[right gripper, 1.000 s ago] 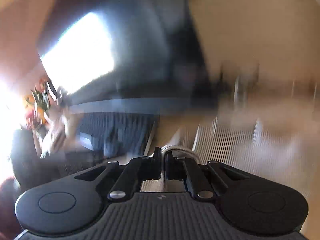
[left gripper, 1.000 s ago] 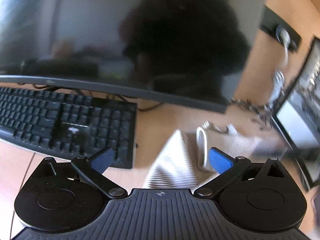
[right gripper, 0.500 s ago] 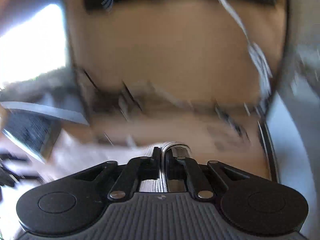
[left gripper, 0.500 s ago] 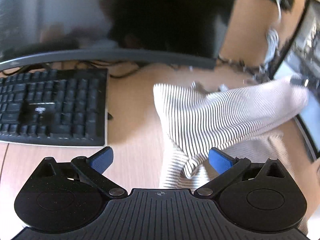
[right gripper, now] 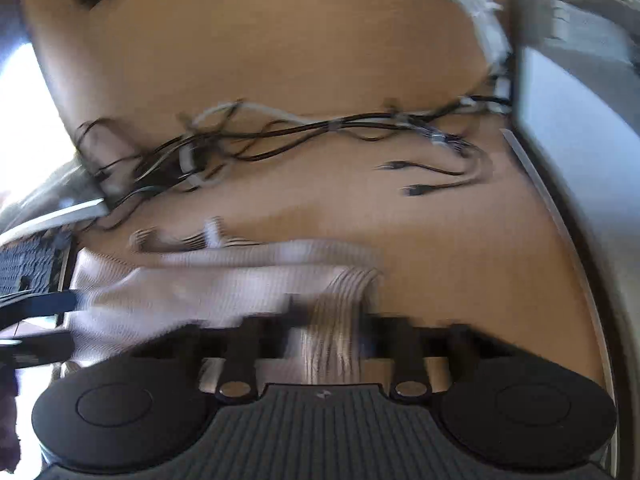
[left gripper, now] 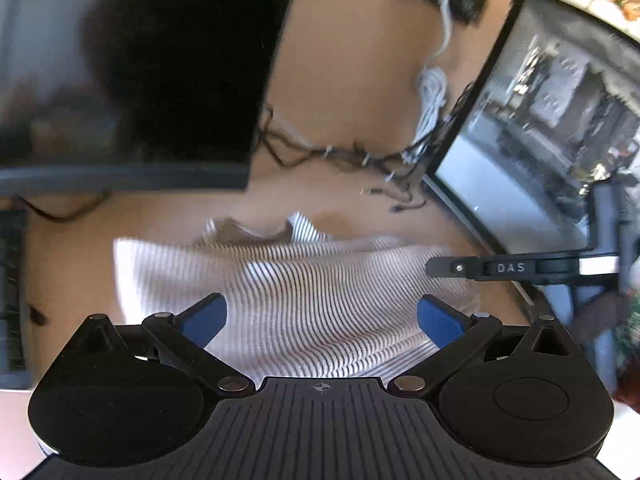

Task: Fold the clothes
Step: 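Grasp the shirt hem with the right gripper and fold it over the body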

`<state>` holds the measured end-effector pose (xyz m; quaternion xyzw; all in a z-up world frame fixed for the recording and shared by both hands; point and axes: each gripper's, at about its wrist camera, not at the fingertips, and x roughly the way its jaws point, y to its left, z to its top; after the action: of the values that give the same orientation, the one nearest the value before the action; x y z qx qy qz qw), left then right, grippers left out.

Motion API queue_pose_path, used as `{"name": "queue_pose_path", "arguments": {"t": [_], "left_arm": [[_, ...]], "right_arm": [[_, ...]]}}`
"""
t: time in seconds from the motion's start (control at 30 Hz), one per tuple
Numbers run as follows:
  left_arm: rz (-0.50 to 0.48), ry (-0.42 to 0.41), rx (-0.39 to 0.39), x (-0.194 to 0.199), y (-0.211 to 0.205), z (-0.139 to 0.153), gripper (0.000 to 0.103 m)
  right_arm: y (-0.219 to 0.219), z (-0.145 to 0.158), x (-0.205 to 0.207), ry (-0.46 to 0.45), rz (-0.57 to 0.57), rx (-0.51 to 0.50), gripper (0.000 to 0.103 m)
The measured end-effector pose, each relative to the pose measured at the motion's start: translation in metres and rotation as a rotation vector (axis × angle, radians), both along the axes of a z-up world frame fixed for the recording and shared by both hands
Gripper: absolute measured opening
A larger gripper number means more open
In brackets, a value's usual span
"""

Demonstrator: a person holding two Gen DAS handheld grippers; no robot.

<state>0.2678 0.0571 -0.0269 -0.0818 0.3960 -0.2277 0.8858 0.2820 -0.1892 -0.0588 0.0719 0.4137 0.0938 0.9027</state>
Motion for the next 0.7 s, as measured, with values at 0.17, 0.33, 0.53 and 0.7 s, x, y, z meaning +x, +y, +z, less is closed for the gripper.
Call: {"name": "queue_pose_path", "arguments": {"t": [0.17,0.33,0.53,0.7], "left_arm": [[0.013,-0.054,0.118,-0.014,0.000,-0.016,0.103],[0.051,-0.117,0.203,-0.026,0.025,-0.015,0.103],[0.120,-0.028,0.164,-0.021,0.061,-0.019,0.103],[0.109,-0.033,0.082,-0.028,0.056,0.001,0.103]], "right_arm": [[0.031,0.074,0.005,-0.248,0.148,0.031,0.004],[0.029,0.095,0.005,-0.326,0.173,0.046,0.004],[-0.004,-0.015,0.001,-0.050,0.020,-0.061,0.006],[-0.018,-0.017,-0.004,-0.069,-0.050,-0.076,0.059]]}}
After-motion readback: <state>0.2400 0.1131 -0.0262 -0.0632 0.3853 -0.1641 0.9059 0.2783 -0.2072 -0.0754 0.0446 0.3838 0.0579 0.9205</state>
